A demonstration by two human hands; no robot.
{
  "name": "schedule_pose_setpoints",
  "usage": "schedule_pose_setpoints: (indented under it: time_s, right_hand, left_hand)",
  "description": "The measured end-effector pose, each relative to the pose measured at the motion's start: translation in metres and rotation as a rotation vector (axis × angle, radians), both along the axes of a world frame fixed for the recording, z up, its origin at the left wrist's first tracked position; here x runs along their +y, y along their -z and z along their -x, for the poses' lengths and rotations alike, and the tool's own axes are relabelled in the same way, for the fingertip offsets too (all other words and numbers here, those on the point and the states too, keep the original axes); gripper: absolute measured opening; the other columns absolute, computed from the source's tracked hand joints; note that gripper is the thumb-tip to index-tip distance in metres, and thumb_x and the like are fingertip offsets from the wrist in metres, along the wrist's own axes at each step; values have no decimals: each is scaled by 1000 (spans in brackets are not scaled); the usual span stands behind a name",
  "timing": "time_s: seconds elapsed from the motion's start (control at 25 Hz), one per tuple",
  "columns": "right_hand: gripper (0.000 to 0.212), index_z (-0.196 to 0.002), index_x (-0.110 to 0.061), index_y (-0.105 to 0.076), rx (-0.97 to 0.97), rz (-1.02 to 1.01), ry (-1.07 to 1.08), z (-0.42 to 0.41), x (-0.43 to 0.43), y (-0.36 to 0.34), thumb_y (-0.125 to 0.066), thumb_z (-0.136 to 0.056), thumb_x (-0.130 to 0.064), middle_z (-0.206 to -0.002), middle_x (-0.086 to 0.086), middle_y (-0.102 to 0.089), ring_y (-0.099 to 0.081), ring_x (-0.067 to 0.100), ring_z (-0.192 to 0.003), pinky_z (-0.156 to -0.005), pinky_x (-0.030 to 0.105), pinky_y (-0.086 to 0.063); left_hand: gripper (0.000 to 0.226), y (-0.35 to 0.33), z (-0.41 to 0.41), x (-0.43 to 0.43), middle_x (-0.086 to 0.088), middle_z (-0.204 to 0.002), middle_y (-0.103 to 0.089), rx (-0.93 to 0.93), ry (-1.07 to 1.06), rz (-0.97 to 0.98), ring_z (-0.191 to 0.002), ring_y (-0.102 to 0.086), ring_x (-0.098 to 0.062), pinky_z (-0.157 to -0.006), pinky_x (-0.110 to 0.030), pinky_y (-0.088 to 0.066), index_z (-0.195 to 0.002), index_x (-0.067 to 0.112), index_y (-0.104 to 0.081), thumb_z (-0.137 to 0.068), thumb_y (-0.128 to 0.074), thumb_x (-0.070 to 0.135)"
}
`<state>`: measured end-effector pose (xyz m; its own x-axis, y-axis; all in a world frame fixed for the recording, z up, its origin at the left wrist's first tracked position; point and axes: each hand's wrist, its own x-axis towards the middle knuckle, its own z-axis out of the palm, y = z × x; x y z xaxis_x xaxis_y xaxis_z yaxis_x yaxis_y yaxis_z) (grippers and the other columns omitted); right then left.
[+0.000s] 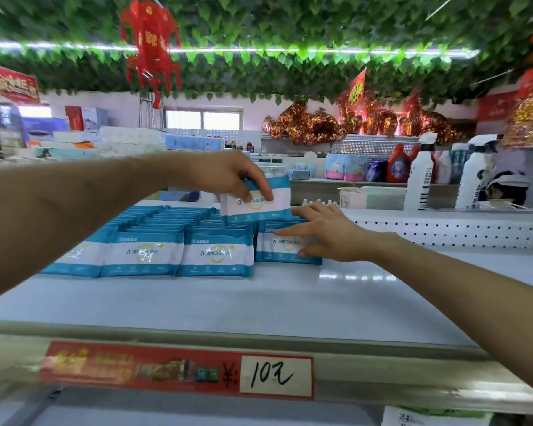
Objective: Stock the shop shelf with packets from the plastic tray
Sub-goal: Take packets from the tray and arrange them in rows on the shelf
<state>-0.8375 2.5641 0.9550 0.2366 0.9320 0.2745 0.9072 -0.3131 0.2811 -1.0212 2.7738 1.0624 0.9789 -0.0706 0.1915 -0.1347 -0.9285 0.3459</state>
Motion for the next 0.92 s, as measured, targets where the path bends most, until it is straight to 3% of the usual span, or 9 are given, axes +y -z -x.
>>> schedule_pose_setpoints:
  time_s: [0.16, 0.32, 0.44, 0.52, 0.72, 0.92]
  right_hand:
    - [51, -137, -57, -50, 178, -109, 47, -15, -37, -6, -71, -91, -48, -159, -13, -34, -31, 20, -139, -113, 53, -32]
    - [41, -125, -50, -65, 262, -336, 46, -35, -77, -13, -77, -89, -35, -140, -15, -55, -45, 14, -131, -107, 55, -41]
    - [41, -123, -51, -66, 252, -398, 68, -41, -91, -17, -78, -88, -33, -133, -19, -58, -50, 13, -127, -105, 56, -43]
    - [39, -122, -52, -66, 262, -430, 62, -41, -93, -20, -76, -89, -35, -131, -21, -58, -50, 12, -127, -106, 57, -43]
    - [37, -125, -46, -67, 282, -423, 6, -18, -61, -28, -74, -92, -29, -127, -18, -59, -49, 11, -123, -106, 53, -44]
    - [36, -131, -43, -64, 274, -318, -168, 34, 26, -32, -67, -96, -35, -124, -19, -61, -52, 8, -113, -101, 49, -48]
  left_hand:
    - [34, 19, -30, -22, 15, -123, -70, 69, 75, 31, -106, -67, -7, -100, -34, -56, -113, 32, -79, -95, -69, 5]
    - [33, 58, -60, -29, 22, -121, -69, 157, 184, -36, -108, -62, 5, -102, -22, -45, -118, 25, -78, -94, -70, 4]
    - [34, 74, -72, -25, 18, -127, -67, 129, 194, -68, -113, -60, 2, -109, -30, -44, -116, 26, -78, -93, -70, 3]
    - [37, 78, -73, -23, 12, -142, -59, 83, 168, -96, -126, -51, 0, -117, -31, -34, -114, 27, -79, -91, -71, 0]
    - [40, 75, -54, -12, 12, -159, -43, 28, 138, -167, -144, -35, -10, -116, -30, -31, -115, 28, -78, -92, -67, -3]
    - [34, 50, 27, 39, 10, -145, -58, -133, -93, -143, -129, -53, -11, -111, -34, -42, -133, 30, -66, -101, -63, 19]
